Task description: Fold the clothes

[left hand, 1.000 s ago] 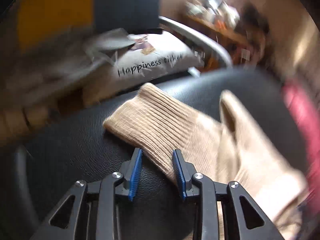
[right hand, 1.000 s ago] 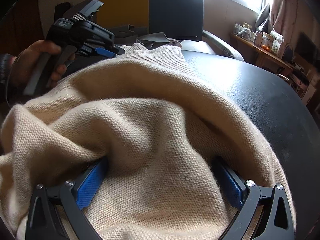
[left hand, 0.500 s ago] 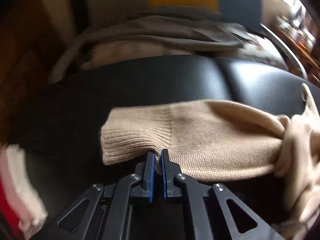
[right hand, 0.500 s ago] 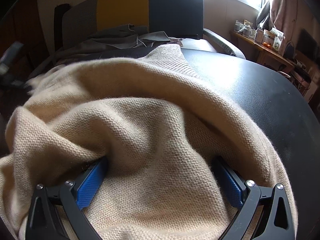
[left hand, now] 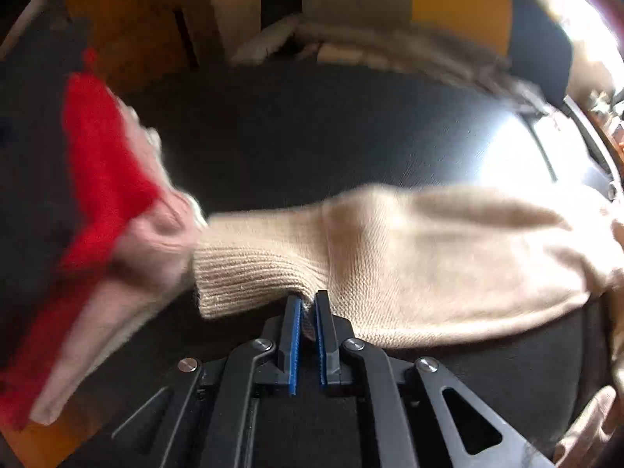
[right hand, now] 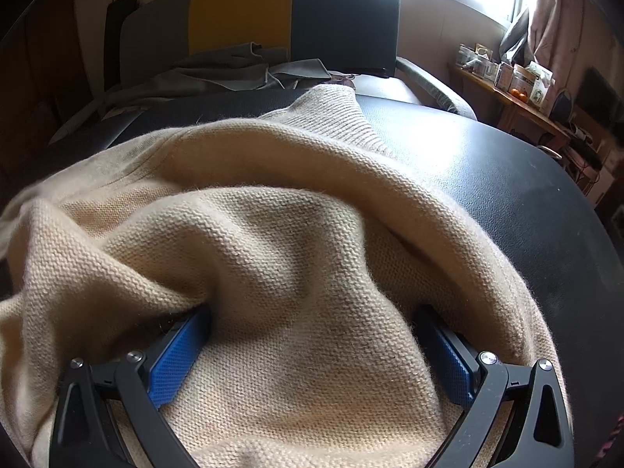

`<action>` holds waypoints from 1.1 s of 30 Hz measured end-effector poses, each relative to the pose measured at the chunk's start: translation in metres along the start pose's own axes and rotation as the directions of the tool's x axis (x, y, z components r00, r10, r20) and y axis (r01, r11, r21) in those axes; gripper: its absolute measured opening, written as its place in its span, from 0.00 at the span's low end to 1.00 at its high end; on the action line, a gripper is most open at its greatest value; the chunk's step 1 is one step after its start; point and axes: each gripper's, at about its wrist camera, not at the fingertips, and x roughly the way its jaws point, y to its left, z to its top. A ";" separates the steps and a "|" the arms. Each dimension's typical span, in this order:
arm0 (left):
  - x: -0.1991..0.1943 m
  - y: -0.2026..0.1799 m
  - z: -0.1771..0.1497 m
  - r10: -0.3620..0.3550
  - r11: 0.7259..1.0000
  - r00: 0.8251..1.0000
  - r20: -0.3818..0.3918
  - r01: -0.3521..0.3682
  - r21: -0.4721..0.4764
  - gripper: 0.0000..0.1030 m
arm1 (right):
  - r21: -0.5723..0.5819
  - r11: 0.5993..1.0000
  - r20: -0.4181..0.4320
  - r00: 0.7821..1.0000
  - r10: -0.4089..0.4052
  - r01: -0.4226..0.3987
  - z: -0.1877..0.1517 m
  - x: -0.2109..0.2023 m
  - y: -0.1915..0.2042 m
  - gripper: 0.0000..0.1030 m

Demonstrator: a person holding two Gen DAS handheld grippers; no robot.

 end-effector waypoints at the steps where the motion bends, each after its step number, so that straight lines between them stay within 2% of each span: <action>1: -0.010 -0.005 0.001 -0.015 1.000 0.999 0.036 0.015 0.006 0.07 | -0.001 1.000 0.001 1.000 -0.001 0.001 0.000 0.000 0.000 1.00; 4: -0.027 -0.037 0.009 -0.085 0.994 0.989 0.122 0.076 0.078 0.12 | -0.002 1.000 0.001 1.000 -0.002 0.002 0.000 0.000 0.000 1.00; 6: -0.026 -0.073 0.014 -0.129 0.978 0.981 0.143 0.102 0.182 0.12 | 0.001 1.000 0.000 1.000 0.000 0.000 0.000 0.001 0.000 1.00; 8: -0.018 -0.112 0.017 -0.174 0.948 0.977 0.126 0.131 0.289 0.12 | 0.003 1.000 0.000 1.000 0.003 -0.003 0.000 0.001 0.000 1.00; 10: -0.001 -0.146 0.020 -0.210 0.920 0.974 0.085 0.167 0.355 0.12 | 0.003 1.000 0.000 1.000 0.004 -0.004 0.000 0.001 -0.001 1.00; 12: 0.019 -0.171 0.025 -0.234 0.904 0.971 0.038 0.203 0.377 0.12 | 0.002 1.000 0.001 1.000 0.002 -0.002 0.000 0.000 -0.001 1.00; 14: 0.034 -0.184 0.028 -0.245 0.902 0.969 0.014 0.223 0.370 0.12 | -0.002 1.000 0.001 1.000 -0.002 0.002 0.000 0.000 0.000 1.00; 20: 0.044 -0.168 0.017 -0.266 0.903 0.963 0.053 0.229 0.364 0.19 | -0.013 1.000 -0.001 1.000 -0.012 0.012 0.001 0.001 0.001 1.00; 25: 0.043 -0.134 0.007 -0.248 0.926 0.968 0.049 0.222 0.306 0.19 | -0.025 0.999 -0.008 1.000 -0.022 0.021 0.005 0.003 0.005 1.00; 29: 0.041 -0.096 0.000 -0.202 0.953 0.978 0.045 0.185 0.241 0.19 | -0.088 0.996 -0.010 1.000 -0.009 0.008 0.017 0.008 0.026 1.00; 33: 0.038 -0.063 -0.006 -0.102 0.977 0.994 0.041 0.092 0.194 0.19 | -0.164 0.986 -0.007 0.999 0.037 -0.038 0.032 0.015 0.060 1.00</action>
